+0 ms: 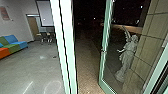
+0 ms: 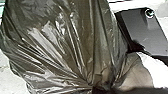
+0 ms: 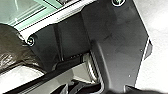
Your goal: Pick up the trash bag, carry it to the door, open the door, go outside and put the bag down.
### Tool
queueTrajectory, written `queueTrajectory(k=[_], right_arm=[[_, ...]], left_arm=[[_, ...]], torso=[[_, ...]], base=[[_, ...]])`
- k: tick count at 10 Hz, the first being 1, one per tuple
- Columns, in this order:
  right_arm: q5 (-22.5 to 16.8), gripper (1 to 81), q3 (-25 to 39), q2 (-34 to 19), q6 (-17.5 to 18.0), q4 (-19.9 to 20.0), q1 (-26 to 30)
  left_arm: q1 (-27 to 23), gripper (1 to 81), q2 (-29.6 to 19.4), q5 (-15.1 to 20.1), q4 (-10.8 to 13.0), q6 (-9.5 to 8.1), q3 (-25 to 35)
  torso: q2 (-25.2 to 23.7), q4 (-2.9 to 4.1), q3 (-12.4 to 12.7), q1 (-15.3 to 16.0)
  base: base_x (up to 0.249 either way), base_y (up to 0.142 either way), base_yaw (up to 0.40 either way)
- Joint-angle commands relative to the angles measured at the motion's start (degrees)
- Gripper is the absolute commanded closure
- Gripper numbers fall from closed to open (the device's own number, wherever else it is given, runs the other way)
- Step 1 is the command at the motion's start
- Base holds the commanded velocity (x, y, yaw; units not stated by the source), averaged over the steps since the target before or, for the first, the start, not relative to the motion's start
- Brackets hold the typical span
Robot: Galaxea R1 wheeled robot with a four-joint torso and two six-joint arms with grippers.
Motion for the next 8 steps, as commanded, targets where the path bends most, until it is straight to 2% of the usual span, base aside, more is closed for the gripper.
queueTrajectory(k=[1, 8], right_arm=[[-3.2, 1.0, 0.4, 1.2, -0.5, 0.5, 2.4], [-3.1, 1.0, 0.0, 1.3, -0.6, 0.5, 1.9]], left_arm=[[-2.7, 81.1, -0.5, 3.1, -0.2, 0.33, -0.1], [-2.6, 81.1, -0.3, 3.1, -0.2, 0.33, 0.0]], torso=[[0.0, 0.00, 0.0, 0.0], [0.0, 0.00, 0.0, 0.0]], base=[[0.000, -0.084, 0.000], [0.000, -0.101, 0.000]])
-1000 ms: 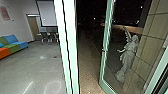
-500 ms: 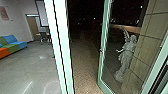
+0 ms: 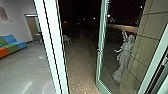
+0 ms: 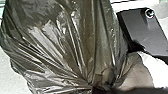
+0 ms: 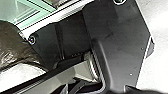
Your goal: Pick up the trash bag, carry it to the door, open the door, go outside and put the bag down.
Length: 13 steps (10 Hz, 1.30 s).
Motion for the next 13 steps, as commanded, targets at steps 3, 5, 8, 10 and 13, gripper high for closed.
queueTrajectory(k=[3, 5, 8, 10, 13], right_arm=[[-3.1, 1.0, 0.1, 0.5, -0.3, 0.5, 2.5], [-2.7, 1.0, 0.4, 0.5, -0.4, 0.3, 2.0], [-2.7, 1.0, 0.3, 0.7, -0.4, 0.3, 2.0], [-2.7, 1.0, 0.2, 0.7, -0.4, 0.3, 2.0], [-2.7, 1.0, 0.3, 0.7, -0.4, 0.3, 1.9]], left_arm=[[-2.6, 81.1, -0.4, 3.2, -0.3, 0.33, -0.1], [-2.6, 81.1, -0.4, 3.2, -0.3, 0.33, -0.1], [-2.6, 81.1, -0.3, 3.2, -0.2, 0.33, -0.1], [-2.6, 81.1, -0.3, 3.2, -0.2, 0.33, -0.1], [-2.6, 81.1, -0.2, 3.2, -0.2, 0.33, -0.1]], torso=[[0.0, 0.00, 0.0, 0.0], [0.0, 0.00, 0.0, 0.0], [0.0, 0.00, 0.0, 0.0], [0.0, 0.00, 0.0, 0.0], [0.0, 0.00, 0.0, 0.0]], base=[[0.000, -0.108, 0.000], [0.000, -0.108, 0.000], [0.000, -0.108, 0.000], [0.000, -0.108, 0.000], [0.000, -0.098, 0.000]])
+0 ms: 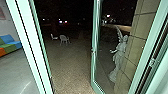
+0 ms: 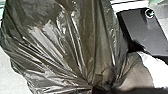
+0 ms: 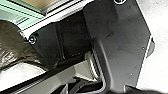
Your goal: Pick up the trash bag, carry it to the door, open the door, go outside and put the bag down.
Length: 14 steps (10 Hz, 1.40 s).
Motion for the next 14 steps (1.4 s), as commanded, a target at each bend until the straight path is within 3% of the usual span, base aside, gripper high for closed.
queueTrajectory(k=[1, 10, 14], right_arm=[[-2.9, 1.0, 0.4, 0.6, -0.2, 0.3, 2.1], [-2.8, 1.0, 0.3, 0.6, -0.2, 0.4, 1.8], [-2.8, 1.0, 0.2, 0.7, -0.2, 0.3, 2.0]], left_arm=[[-2.6, 81.1, -0.2, 3.2, -0.1, 0.40, -0.1], [-2.5, 81.1, -0.2, 3.2, 0.1, 0.39, -0.1], [-2.5, 81.1, -0.2, 3.2, 0.0, 0.39, -0.1]], torso=[[0.0, 0.00, 0.0, 0.0], [0.0, 0.00, 0.0, 0.0], [0.0, 0.00, 0.0, 0.0]], base=[[0.000, -0.090, 0.000], [0.000, -0.087, 0.000], [0.000, -0.034, 0.000]])
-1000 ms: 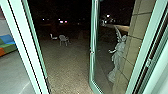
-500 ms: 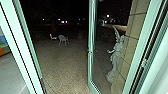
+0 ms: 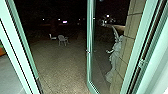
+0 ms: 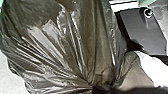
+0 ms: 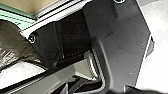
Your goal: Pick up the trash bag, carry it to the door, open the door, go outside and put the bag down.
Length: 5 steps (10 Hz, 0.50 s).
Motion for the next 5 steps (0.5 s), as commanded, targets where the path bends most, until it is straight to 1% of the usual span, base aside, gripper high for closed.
queueTrajectory(k=[1, 5], right_arm=[[-3.0, 1.0, 0.3, 0.6, -0.2, 0.3, 2.2], [-3.0, 1.0, 0.3, 0.6, -0.2, 0.4, 2.2]], left_arm=[[-2.8, 81.1, -0.6, 3.2, -0.1, 0.40, -0.2], [-2.8, 81.1, -0.6, 3.3, 0.4, 0.31, -0.2]], torso=[[0.0, 0.00, 0.0, 0.0], [0.0, 0.00, 0.0, 0.0]], base=[[0.000, 0.000, 0.000], [0.000, 0.000, 0.000]])
